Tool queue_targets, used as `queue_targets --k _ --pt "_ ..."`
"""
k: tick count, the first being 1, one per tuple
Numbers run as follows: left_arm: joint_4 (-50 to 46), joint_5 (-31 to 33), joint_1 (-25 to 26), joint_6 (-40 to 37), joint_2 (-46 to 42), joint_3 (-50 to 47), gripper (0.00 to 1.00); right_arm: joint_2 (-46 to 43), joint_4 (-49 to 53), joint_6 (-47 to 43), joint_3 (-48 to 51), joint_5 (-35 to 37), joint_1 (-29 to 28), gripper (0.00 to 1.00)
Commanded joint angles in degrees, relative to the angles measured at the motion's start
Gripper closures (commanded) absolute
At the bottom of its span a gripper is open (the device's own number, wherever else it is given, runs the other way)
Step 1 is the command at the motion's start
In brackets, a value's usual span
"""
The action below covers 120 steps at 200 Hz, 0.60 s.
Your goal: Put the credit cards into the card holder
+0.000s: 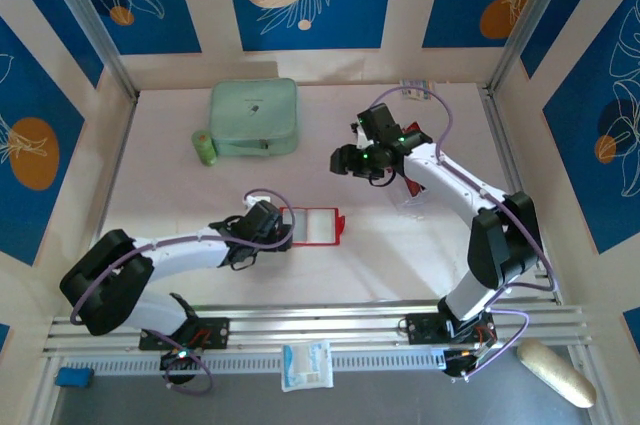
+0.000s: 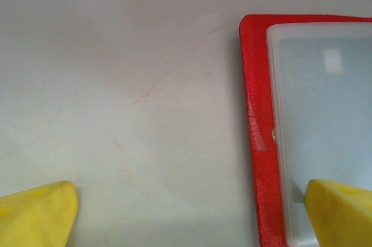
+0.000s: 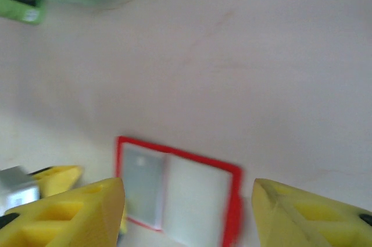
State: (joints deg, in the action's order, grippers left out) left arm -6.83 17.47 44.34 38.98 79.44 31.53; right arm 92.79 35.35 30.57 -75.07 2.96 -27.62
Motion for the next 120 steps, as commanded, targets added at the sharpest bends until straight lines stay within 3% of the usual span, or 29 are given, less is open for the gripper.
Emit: queue_targets --k 1,61,120 --pt "0.3 0.8 -0.6 0.3 -0.4 -0.5 0.0 -0.3 10.3 -9.1 -1.7 11.6 2.1 0.42" --pt "0.1 1.1 -0.7 -0.7 0.1 0.0 0.0 3.6 16.0 -15.1 -4.9 28.6 4.3 0.46" --pt "0.4 1.0 -0.7 -0.8 0.2 -0.2 0.0 6.4 16.7 -16.9 -5.0 33.6 7.2 0.54"
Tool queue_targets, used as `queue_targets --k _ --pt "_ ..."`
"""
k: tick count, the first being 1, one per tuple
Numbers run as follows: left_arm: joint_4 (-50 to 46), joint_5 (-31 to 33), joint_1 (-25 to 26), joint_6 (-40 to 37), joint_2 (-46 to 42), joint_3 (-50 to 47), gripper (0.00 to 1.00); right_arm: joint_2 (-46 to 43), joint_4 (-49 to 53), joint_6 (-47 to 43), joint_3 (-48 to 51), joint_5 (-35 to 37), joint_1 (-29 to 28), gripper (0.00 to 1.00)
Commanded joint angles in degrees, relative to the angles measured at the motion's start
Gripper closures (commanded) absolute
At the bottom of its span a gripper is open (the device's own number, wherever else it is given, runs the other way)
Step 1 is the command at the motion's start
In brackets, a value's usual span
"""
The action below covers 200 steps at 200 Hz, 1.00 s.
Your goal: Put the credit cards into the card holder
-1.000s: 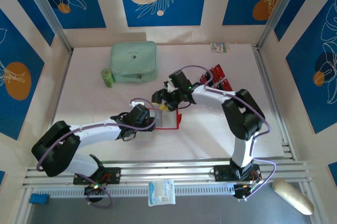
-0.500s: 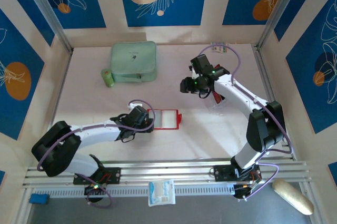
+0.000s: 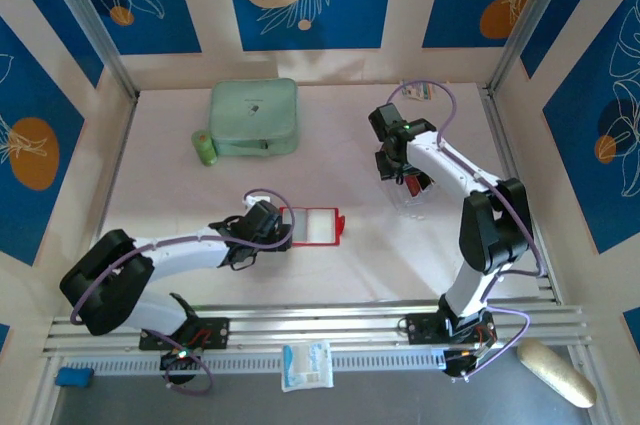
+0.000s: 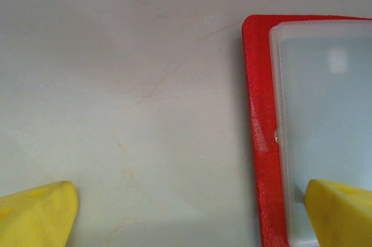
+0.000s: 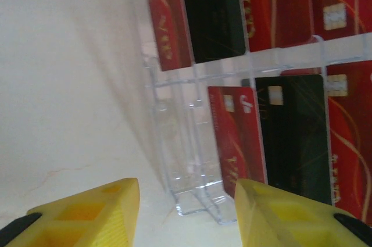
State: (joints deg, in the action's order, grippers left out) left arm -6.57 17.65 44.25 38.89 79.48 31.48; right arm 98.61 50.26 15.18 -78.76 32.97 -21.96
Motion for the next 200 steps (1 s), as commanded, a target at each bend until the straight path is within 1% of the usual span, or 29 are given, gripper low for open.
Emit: queue_targets --k 1,47,84,95,178,200 --pt "0.2 0.9 -0.7 -0.7 0.2 -0.2 0.0 0.7 1.7 -1.5 -1.3 3.6 1.6 0.54" --pt "0.3 0.6 -0.7 -0.7 0.3 -0.3 0.0 2.3 1.7 -1.9 -1.2 4.7 2.6 0.64" --pt "0.4 0.6 -0.6 -0.6 -0.1 -0.7 0.0 3.8 1.6 -2.0 -1.1 5.2 2.6 0.66" --pt "0.4 0.6 -0.7 -0.7 -0.2 -0.9 0.0 4.2 1.5 -2.1 -1.0 5.3 2.6 0.68" --pt "0.7 0.7 -0.7 -0.3 -1.2 -1.7 0.0 5.9 1.3 -1.8 -0.2 6.1 2.6 0.68" --pt "0.9 0.7 -0.7 -0.2 -1.2 -1.9 0.0 6.4 1.5 -2.0 -0.1 7.9 2.3 0.68"
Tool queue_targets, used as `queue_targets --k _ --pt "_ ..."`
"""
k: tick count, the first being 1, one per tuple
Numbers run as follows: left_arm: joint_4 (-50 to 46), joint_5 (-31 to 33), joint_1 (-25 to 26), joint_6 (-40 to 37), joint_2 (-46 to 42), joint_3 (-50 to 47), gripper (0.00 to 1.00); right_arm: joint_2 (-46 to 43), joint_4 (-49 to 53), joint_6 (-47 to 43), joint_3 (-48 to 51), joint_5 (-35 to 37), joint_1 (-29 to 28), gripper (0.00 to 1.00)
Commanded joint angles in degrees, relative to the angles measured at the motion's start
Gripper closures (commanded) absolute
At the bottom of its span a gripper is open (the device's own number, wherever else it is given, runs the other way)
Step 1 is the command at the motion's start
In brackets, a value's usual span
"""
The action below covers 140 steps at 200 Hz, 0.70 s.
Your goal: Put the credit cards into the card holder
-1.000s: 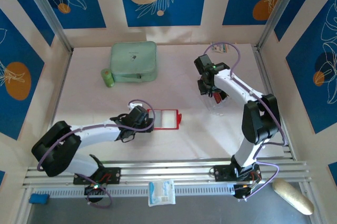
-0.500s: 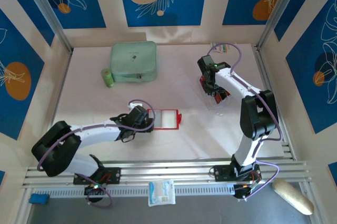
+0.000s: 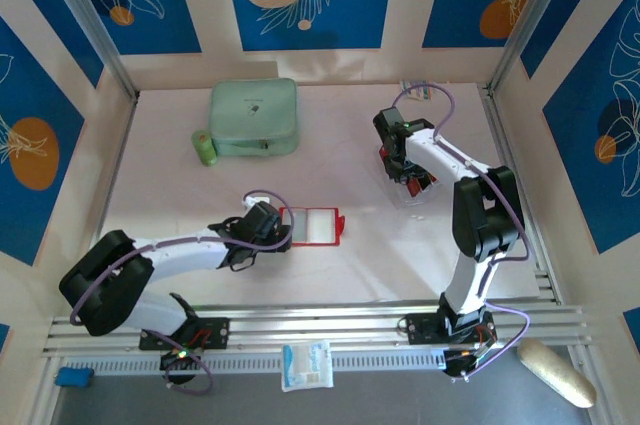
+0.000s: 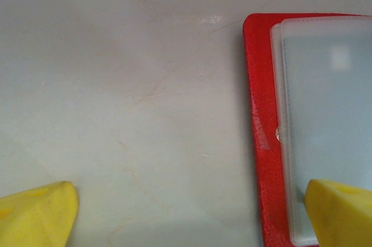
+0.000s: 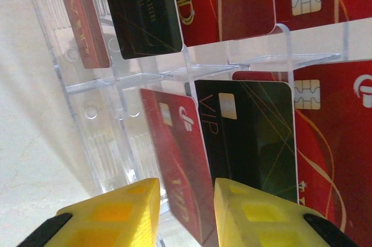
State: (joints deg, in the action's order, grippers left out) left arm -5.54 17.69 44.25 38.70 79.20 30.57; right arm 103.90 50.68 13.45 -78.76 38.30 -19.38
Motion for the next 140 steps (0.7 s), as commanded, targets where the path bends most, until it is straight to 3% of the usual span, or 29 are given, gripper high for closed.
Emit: queue_targets --k 1,64,140 --pt "-0.1 0.6 -0.7 0.0 -0.9 -1.0 0.0 1.1 1.1 -0.3 -0.1 2.6 -0.2 0.68" --pt "0.4 0.4 -0.7 0.1 -0.5 -1.3 0.0 1.5 1.3 -0.5 -0.4 2.6 -0.7 0.69" --pt "0.9 0.4 -0.7 0.1 -0.4 -1.6 0.0 0.4 0.6 0.2 0.3 -4.0 0.3 0.86"
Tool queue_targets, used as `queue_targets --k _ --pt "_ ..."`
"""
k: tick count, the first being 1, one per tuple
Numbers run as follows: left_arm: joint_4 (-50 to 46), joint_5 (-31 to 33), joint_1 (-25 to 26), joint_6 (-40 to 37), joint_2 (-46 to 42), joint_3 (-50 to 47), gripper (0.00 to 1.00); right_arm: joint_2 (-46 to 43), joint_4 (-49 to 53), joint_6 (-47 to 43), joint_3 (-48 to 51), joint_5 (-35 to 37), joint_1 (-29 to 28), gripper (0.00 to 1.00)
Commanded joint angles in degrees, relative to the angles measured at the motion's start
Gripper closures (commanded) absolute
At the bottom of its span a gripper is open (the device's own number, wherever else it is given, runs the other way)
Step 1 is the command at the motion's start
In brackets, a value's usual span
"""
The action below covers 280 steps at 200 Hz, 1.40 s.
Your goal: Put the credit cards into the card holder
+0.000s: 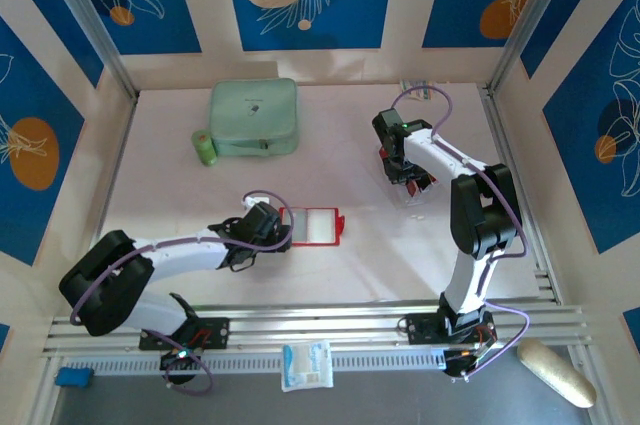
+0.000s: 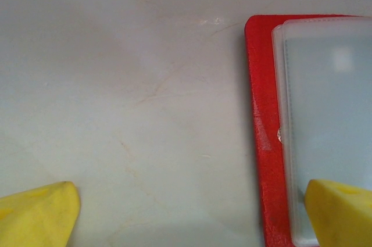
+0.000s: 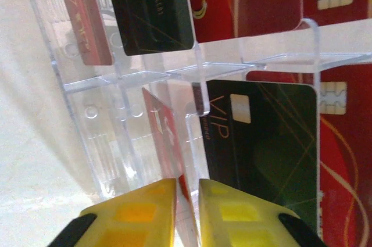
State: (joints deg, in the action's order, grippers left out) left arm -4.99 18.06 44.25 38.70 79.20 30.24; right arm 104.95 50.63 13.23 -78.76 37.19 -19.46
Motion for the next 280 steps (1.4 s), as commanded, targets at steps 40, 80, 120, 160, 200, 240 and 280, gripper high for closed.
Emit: queue_targets --k 40,80,120,160,200,240,280 --pt "0.0 -0.2 -0.7 0.1 -1.0 -1.1 0.0 -2.0 1.1 -0.4 -0.1 -4.0 0.4 0.97" --pt "-1.6 -0.9 -0.7 -1.0 -2.2 0.6 0.0 -4.1 2.6 -1.2 -1.8 -3.5 -0.6 1.0" --pt "-3.8 -1.1 -0.7 -2.0 -3.8 3.3 0.0 -7.0 5.1 -0.8 -5.2 -3.9 -3.0 1.0" --pt "-5.7 -1.6 -0.7 -3.7 -4.0 6.9 0.0 -11.2 4.7 2.1 -6.5 -11.7 -5.5 1.0" --pt "-7.3 -2.0 -0.8 -6.7 -1.4 11.4 0.0 -18.7 -6.7 9.2 1.1 -31.0 -5.5 1.0" --pt "-8.5 -1.1 -0.7 -8.6 3.1 14.0 0.0 -25.5 -31.3 22.4 18.8 -49.6 -5.8 1.0" --pt "-8.6 -0.3 -0.7 -8.8 5.4 13.9 0.0 -26.6 -56.4 34.3 34.8 -53.8 -8.3 1.0"
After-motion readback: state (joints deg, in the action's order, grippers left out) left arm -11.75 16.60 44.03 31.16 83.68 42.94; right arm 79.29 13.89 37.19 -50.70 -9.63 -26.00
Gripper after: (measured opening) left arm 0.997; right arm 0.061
